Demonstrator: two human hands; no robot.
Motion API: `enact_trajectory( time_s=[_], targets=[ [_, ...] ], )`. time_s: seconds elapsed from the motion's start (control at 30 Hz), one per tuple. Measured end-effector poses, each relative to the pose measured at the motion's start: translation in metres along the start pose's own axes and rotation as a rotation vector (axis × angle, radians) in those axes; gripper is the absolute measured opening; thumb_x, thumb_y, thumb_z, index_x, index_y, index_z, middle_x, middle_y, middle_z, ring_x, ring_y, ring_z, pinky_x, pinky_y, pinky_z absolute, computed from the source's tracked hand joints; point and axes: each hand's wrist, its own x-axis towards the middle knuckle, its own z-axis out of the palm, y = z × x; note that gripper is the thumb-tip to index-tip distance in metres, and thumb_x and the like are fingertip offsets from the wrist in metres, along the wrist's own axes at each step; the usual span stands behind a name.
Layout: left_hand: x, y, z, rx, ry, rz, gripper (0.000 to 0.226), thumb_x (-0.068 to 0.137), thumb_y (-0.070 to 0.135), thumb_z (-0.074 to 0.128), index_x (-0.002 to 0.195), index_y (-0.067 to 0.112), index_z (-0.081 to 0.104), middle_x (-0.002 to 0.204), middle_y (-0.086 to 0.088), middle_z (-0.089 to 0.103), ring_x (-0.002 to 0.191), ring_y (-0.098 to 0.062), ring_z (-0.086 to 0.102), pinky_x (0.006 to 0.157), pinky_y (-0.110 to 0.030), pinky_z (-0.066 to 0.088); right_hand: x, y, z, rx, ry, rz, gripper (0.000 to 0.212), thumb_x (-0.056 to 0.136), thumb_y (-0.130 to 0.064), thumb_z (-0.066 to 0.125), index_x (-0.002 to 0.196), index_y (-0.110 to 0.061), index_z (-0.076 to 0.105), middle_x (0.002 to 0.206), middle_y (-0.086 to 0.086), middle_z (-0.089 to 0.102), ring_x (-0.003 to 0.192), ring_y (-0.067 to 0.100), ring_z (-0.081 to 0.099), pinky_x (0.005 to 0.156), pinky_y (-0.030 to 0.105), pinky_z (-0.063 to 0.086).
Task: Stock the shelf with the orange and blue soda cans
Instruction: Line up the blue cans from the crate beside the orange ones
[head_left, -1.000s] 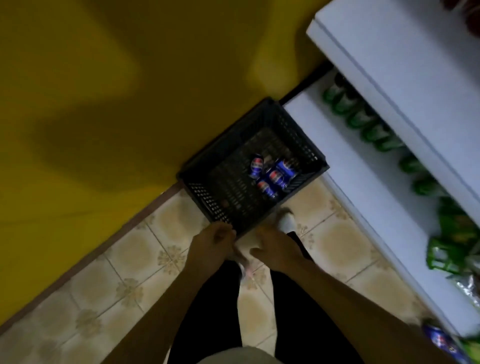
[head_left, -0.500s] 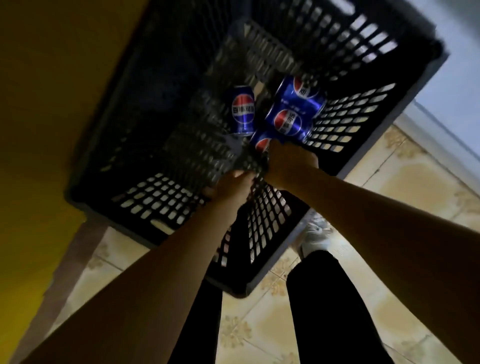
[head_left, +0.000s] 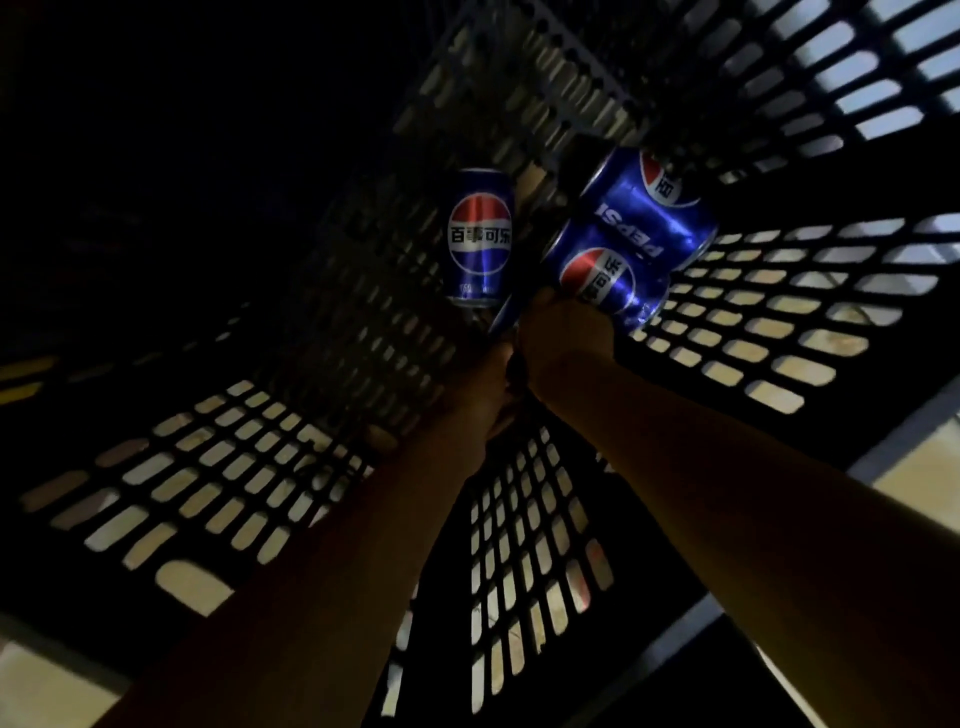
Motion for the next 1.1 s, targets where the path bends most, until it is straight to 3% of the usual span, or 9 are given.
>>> enact_trajectory(
  time_s=[0.2, 0.3, 0.4, 0.53, 0.6, 0.7, 0.87, 0.97, 1.1],
  targets=[
    [-0.061, -0.010, 0.000, 0.019, 0.148, 0.133, 0.090, 0.057, 0.087, 0.055, 0.124, 0.028, 0.055, 0.126, -0.002, 0.059, 0.114, -0.021, 0.056, 0.102, -0.042, 0.043, -0.055, 0.016, -0.028, 0.593, -0.178, 0.026, 0.078, 0.081, -0.045, 0.068, 0.142, -0.014, 0.030, 0.131, 0.012, 0.050, 0.119, 0.035, 0.051, 0.090, 0.039, 0.045],
    [-0.149, -0.014, 0.008, -0.055, 0.138, 0.141, 0.066, 0.056, 0.074, 0.059, 0.102, 0.026, 0.062, 0.103, -0.004, 0.067, 0.094, -0.020, 0.062, 0.094, -0.040, 0.048, -0.116, 0.021, -0.050, 0.844, -0.154, 0.041, 0.081, 0.079, -0.048, 0.068, 0.142, -0.018, 0.027, 0.126, 0.010, 0.053, 0.115, 0.033, 0.054, 0.088, 0.040, 0.046],
    [-0.238, -0.020, 0.011, -0.168, 0.060, 0.097, 0.079, 0.054, 0.057, 0.070, 0.126, 0.029, 0.053, 0.117, -0.001, 0.062, 0.105, -0.019, 0.059, 0.086, -0.036, 0.049, -0.196, 0.036, -0.082, 0.921, -0.135, -0.043, 0.084, 0.075, -0.042, 0.071, 0.142, -0.019, 0.026, 0.124, 0.008, 0.058, 0.115, 0.032, 0.057, 0.094, 0.044, 0.049],
    [-0.354, -0.031, 0.028, -0.257, 0.146, 0.109, 0.048, 0.084, 0.016, 0.068, 0.128, 0.018, 0.049, 0.116, -0.012, 0.062, 0.093, -0.024, 0.065, 0.066, -0.035, 0.053, -0.311, 0.077, -0.130, 0.991, -0.291, -0.275, 0.084, 0.069, -0.025, 0.081, 0.138, -0.012, 0.034, 0.129, 0.008, 0.054, 0.120, 0.028, 0.052, 0.097, 0.043, 0.048],
    [-0.407, -0.041, 0.038, -0.237, 0.132, 0.159, 0.039, 0.085, 0.002, 0.065, 0.120, 0.011, 0.053, 0.104, -0.014, 0.065, 0.076, -0.021, 0.068, 0.052, -0.029, 0.053, -0.368, 0.104, -0.150, 1.141, -0.427, -0.358, 0.070, 0.069, -0.010, 0.082, 0.127, -0.012, 0.043, 0.119, 0.002, 0.058, 0.118, 0.024, 0.054, 0.097, 0.037, 0.048],
    [-0.484, -0.062, 0.051, -0.146, 0.118, 0.159, 0.046, 0.084, 0.012, 0.069, 0.126, 0.015, 0.050, 0.111, -0.010, 0.063, 0.089, -0.025, 0.065, 0.060, -0.032, 0.053, -0.451, 0.148, -0.180, 1.250, -0.545, -0.372, 0.041, 0.080, -0.015, 0.074, 0.113, -0.025, 0.050, 0.109, -0.003, 0.062, 0.106, 0.017, 0.059, 0.090, 0.029, 0.048],
    [-0.588, -0.095, 0.093, -0.045, 0.082, 0.249, 0.045, 0.085, 0.011, 0.067, 0.125, 0.015, 0.047, 0.098, -0.002, 0.060, 0.081, -0.016, 0.061, 0.063, -0.026, 0.049, -0.543, 0.210, -0.194, 1.564, -0.392, -0.166, 0.018, 0.089, -0.033, 0.063, 0.100, -0.019, 0.062, 0.108, 0.011, 0.067, 0.102, 0.025, 0.064, 0.089, 0.036, 0.051],
    [-0.628, -0.113, 0.104, 0.108, 0.039, 0.360, 0.050, 0.083, 0.011, 0.070, 0.128, 0.013, 0.047, 0.093, 0.003, 0.058, 0.078, -0.011, 0.059, 0.059, -0.018, 0.048, -0.583, 0.222, -0.191, 1.746, -0.242, -0.070, 0.033, 0.090, -0.050, 0.054, 0.096, -0.019, 0.061, 0.101, 0.007, 0.068, 0.090, 0.020, 0.065, 0.077, 0.031, 0.052],
    [-0.682, -0.129, 0.107, 0.412, -0.049, 0.672, 0.048, 0.079, 0.008, 0.073, 0.121, 0.015, 0.051, 0.091, 0.011, 0.058, 0.075, 0.001, 0.056, 0.056, -0.004, 0.045, -0.634, 0.222, -0.182, 2.017, -0.024, -0.077, 0.064, 0.086, -0.069, 0.039, 0.110, -0.015, 0.063, 0.116, 0.013, 0.066, 0.109, 0.028, 0.062, 0.097, 0.043, 0.050]
  ],
)
